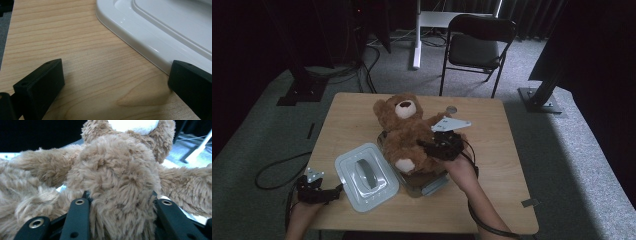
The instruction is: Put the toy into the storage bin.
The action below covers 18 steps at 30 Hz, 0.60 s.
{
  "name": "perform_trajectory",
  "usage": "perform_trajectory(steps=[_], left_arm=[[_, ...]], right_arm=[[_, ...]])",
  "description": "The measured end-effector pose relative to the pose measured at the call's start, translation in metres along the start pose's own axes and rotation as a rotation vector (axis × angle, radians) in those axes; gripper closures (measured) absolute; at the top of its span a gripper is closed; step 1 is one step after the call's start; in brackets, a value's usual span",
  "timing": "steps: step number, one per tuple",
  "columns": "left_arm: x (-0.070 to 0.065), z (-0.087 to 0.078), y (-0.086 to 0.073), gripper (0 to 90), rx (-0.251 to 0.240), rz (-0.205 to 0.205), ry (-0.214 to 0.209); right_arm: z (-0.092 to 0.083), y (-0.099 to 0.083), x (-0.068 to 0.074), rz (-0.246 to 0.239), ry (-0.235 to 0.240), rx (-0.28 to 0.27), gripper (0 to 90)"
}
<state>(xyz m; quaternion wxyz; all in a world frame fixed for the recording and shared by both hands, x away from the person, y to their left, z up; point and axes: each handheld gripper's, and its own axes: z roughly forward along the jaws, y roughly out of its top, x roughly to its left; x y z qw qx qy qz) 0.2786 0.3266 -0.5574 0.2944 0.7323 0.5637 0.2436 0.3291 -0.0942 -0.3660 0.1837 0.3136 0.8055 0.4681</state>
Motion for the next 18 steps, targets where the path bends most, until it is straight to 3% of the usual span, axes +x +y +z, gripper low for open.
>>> perform_trajectory(steps=[5,7,18], left_arm=[[0.000,0.000,0.000,1.2,0.000,0.000,0.000],[0.000,0.000,0.000,1.2,0.000,0.000,0.000],[0.000,0.000,0.000,1.2,0.001,0.000,0.000]], right_arm=[[0.009,-0.005,0.003,-0.003,0.011,0.028,62.3],[0.019,-0.013,0.006,-0.011,0.018,0.064,62.3],[0.026,-0.038,0.011,-0.018,0.033,0.106,61.7]])
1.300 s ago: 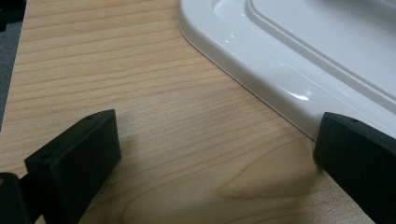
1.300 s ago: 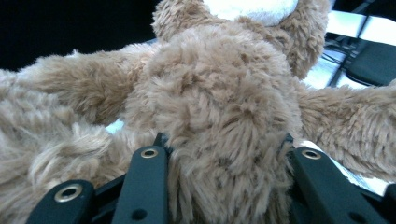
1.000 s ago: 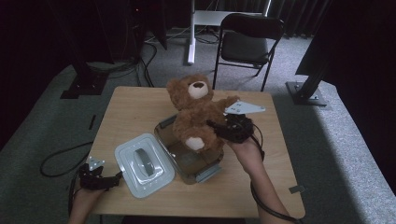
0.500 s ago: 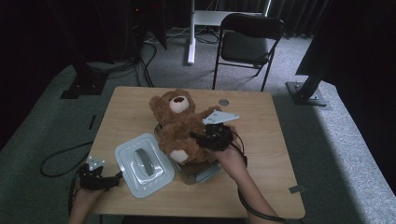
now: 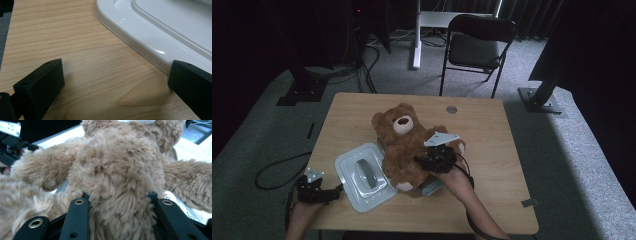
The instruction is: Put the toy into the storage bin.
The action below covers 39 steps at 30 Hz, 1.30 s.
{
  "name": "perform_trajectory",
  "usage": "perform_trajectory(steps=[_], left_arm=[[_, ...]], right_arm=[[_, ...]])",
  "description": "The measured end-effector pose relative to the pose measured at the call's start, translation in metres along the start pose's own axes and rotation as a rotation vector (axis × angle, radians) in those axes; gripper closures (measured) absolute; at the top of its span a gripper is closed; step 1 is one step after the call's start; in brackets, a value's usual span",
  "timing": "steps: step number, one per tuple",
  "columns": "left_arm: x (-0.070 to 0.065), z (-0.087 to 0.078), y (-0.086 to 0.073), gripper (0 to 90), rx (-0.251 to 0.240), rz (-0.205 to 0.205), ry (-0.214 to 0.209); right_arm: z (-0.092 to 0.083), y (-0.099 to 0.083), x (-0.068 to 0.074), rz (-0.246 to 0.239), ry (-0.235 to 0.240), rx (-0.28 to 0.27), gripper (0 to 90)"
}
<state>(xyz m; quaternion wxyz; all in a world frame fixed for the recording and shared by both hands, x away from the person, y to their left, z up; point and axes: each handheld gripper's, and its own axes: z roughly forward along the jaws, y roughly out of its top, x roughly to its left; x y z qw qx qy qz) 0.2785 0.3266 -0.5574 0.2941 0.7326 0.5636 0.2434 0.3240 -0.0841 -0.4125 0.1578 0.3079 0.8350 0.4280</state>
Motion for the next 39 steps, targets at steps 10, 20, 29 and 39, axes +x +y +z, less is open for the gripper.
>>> perform_trajectory(steps=[10,20,29,39], left_arm=[[0.000,0.000,0.000,1.2,-0.002,-0.001,0.001],[0.000,0.000,0.000,1.1,0.000,0.000,0.000],[0.000,0.000,0.000,1.2,-0.001,-0.001,0.000],[0.000,0.000,0.000,1.2,-0.001,0.000,0.000]], right_arm=[[0.010,-0.013,0.007,0.005,-0.032,0.031,59.5],[-0.001,-0.002,0.004,0.073,0.001,0.000,36.2],[-0.018,0.023,-0.008,0.131,0.023,-0.066,25.8],[-0.020,0.053,-0.027,0.143,0.033,-0.125,26.5]])
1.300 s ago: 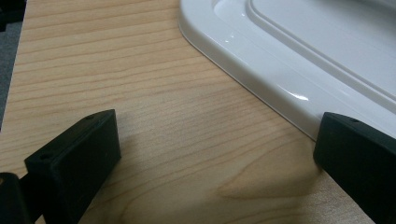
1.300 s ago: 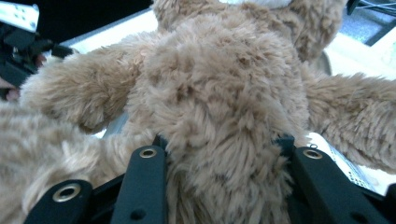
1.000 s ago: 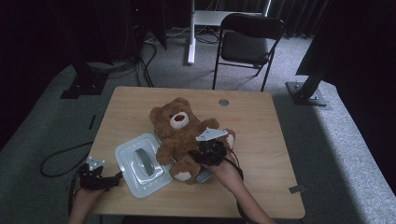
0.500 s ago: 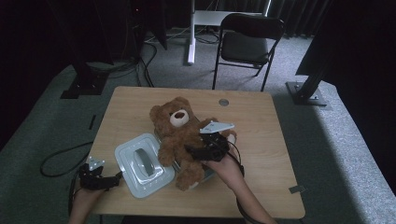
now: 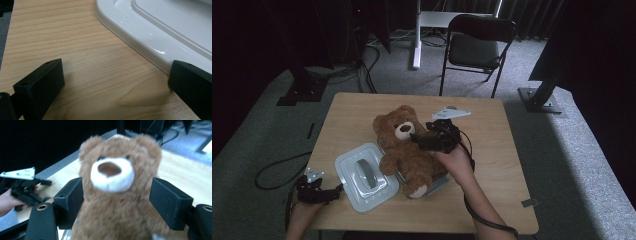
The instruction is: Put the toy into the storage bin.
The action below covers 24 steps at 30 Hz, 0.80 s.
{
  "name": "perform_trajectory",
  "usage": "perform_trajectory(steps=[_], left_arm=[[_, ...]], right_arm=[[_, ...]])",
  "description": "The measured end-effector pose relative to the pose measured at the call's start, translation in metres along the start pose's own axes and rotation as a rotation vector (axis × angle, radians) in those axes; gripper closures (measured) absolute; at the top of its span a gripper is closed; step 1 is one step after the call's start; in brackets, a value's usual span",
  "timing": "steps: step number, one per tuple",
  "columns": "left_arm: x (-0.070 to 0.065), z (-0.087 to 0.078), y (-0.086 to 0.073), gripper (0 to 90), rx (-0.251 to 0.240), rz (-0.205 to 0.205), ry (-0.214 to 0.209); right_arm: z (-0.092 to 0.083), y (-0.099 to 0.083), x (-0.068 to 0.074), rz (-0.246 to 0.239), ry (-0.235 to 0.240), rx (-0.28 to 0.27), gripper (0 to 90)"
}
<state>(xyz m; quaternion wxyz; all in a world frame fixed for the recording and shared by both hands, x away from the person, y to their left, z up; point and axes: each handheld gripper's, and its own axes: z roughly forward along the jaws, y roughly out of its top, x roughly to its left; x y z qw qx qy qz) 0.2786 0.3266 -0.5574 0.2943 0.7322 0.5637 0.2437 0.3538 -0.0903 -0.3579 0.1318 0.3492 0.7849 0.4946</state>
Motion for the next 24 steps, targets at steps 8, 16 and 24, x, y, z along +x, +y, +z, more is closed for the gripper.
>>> perform_trajectory(steps=[8,16,24], left_arm=[[0.000,0.000,0.000,1.2,0.000,0.000,0.000],[0.000,0.000,0.000,1.2,0.000,0.000,0.000],[0.000,0.000,0.000,1.2,0.000,0.000,0.000]], right_arm=[[0.015,0.022,-0.002,0.018,-0.004,0.019,22.1],[0.043,0.041,0.000,0.038,0.024,0.040,14.7],[0.077,0.047,0.004,0.037,-0.010,0.095,17.8]])
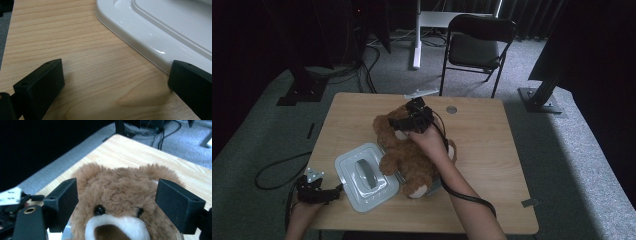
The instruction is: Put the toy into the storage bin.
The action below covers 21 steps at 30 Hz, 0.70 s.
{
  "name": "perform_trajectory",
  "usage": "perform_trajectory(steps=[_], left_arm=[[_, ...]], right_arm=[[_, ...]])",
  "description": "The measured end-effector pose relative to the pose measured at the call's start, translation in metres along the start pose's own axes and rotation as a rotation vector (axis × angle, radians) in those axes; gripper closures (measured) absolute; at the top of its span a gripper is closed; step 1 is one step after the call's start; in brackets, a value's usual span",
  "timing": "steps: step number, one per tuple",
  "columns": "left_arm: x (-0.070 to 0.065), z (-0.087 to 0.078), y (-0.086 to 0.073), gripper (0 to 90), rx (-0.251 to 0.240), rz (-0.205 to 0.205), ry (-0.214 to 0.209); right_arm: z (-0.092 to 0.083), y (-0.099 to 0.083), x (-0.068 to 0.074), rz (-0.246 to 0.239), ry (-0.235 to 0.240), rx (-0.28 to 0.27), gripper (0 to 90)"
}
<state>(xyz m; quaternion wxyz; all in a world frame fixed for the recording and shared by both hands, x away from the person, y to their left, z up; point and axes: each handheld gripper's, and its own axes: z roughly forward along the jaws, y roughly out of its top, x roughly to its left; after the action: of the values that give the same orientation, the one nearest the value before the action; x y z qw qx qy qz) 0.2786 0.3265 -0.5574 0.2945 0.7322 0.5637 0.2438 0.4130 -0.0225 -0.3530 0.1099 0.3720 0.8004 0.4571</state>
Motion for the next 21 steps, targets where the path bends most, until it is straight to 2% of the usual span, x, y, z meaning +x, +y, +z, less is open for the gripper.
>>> perform_trajectory(steps=[3,4,7,10,13,16,18,21], left_arm=[[0.000,0.000,0.000,1.2,0.000,0.000,0.000],[0.000,0.000,0.000,1.2,0.001,0.000,-0.001],[0.000,0.000,0.000,1.2,0.000,0.000,0.000],[0.000,0.000,0.000,1.2,-0.001,0.000,0.000],[0.000,0.000,0.000,1.2,0.000,0.000,0.001],[0.000,0.000,0.000,1.2,0.000,-0.002,0.000],[0.000,0.000,0.000,1.2,-0.002,-0.004,0.000],[0.000,0.000,0.000,1.2,0.000,-0.001,0.000]], right_arm=[[0.008,-0.003,0.000,-0.005,-0.010,0.029,19.1],[0.014,-0.008,0.000,-0.023,-0.028,0.051,19.2],[0.017,-0.015,-0.004,-0.021,-0.036,0.059,19.3],[0.016,-0.019,-0.006,-0.006,-0.027,0.064,20.4],[0.017,-0.023,-0.007,-0.015,-0.028,0.081,20.8],[0.020,-0.031,-0.013,-0.005,-0.024,0.116,20.8],[0.020,-0.033,-0.017,0.017,-0.008,0.112,20.8],[0.021,-0.035,-0.016,0.014,-0.016,0.116,21.9]])
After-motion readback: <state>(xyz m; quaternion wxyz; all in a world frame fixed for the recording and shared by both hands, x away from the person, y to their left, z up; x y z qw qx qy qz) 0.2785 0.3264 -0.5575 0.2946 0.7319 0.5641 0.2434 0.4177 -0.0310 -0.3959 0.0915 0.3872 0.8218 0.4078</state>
